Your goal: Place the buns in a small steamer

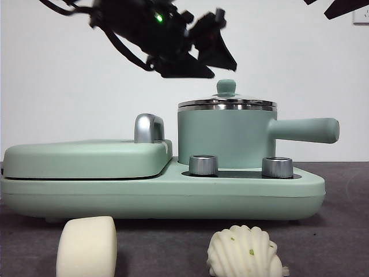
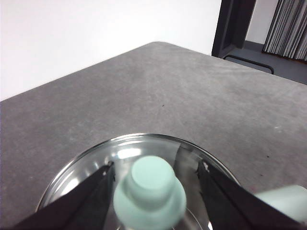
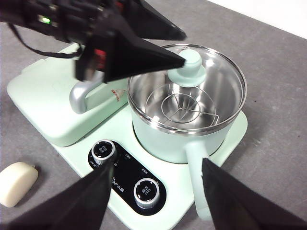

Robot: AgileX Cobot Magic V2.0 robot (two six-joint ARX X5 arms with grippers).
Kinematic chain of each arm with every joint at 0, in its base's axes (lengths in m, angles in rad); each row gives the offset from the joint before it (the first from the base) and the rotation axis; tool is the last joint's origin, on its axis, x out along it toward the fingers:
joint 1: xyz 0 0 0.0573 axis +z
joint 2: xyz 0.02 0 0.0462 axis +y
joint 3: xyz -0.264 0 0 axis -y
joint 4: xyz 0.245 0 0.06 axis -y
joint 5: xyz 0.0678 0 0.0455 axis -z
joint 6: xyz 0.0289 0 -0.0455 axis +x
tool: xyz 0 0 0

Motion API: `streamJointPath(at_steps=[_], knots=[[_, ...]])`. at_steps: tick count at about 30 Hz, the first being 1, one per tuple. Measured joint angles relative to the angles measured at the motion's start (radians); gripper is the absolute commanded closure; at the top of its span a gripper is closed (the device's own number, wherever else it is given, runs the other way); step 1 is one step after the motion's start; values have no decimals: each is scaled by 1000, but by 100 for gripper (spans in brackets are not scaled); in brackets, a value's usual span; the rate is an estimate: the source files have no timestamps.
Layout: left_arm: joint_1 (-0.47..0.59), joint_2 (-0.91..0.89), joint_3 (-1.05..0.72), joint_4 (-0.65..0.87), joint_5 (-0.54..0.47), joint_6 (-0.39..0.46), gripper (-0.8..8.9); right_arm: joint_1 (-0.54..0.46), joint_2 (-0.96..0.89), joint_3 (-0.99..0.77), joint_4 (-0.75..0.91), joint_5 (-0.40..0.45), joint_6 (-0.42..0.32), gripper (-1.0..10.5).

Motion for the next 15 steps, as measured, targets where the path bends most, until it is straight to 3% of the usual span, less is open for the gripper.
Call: streamJointPath(at_steps=[15], knots=[[-3, 103, 68, -12, -1, -2, 543, 0, 0, 0, 0, 0, 0, 653]])
